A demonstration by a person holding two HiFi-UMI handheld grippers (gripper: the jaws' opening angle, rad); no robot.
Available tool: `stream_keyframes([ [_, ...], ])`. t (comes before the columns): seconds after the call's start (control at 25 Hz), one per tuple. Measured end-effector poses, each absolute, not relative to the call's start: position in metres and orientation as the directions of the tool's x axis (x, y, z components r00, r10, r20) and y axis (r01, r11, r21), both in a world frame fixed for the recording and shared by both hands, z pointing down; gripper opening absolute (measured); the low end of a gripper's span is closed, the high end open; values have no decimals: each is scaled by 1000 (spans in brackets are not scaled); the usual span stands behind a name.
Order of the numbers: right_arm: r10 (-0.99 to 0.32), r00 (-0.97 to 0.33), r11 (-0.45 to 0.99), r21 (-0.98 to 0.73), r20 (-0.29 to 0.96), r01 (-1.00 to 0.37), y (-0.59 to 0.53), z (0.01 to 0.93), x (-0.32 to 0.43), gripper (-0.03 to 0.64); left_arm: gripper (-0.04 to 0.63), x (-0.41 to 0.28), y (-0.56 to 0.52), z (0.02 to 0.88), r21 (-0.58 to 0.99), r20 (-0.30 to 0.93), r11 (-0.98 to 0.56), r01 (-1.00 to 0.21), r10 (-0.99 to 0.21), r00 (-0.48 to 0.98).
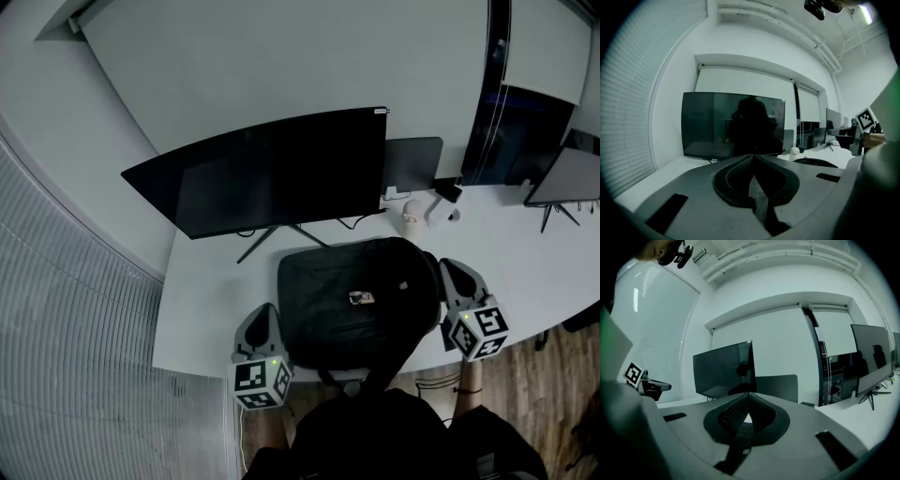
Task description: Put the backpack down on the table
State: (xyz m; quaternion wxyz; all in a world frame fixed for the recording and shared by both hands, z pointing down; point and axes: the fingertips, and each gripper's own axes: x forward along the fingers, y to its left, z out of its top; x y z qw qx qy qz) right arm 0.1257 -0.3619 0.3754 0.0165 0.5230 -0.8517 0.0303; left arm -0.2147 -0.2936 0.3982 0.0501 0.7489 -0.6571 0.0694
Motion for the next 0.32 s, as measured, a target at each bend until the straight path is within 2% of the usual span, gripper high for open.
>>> stream_keyframes([
  [0.32, -892, -449, 449, -15, 55, -894, -362, 376, 124, 14, 15, -219, -293, 396, -39, 171, -125, -991, -978, 117],
])
